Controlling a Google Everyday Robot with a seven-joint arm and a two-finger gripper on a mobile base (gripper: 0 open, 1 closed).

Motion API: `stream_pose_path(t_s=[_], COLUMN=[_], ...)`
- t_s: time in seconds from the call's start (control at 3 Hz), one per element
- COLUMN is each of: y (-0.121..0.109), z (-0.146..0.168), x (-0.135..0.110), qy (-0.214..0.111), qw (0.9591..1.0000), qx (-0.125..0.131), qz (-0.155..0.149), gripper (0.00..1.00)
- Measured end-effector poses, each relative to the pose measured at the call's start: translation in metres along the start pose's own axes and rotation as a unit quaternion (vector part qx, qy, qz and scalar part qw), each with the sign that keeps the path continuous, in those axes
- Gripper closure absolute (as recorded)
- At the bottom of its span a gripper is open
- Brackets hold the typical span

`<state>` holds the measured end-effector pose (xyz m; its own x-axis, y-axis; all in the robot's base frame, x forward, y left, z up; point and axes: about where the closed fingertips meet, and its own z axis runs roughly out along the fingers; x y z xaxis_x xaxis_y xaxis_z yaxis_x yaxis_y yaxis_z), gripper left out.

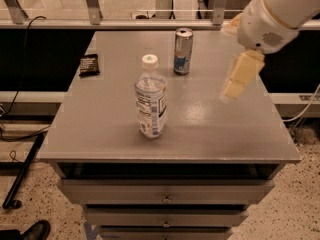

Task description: Pick rxbar chocolate

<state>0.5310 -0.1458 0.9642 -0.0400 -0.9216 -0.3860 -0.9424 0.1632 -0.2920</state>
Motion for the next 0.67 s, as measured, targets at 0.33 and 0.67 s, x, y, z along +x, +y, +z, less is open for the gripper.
stream_pose_path(t_s=[0.33,0.67], y=[-0.034,-0.048], z=[0.038,0.069], x=[-0.056,-0.104], qy=[-0.069,-0.13], qw=[0.9972,0.9909], qx=[-0.001,-0.009], qz=[-0.027,-0.036], gripper=[0.0,0.0])
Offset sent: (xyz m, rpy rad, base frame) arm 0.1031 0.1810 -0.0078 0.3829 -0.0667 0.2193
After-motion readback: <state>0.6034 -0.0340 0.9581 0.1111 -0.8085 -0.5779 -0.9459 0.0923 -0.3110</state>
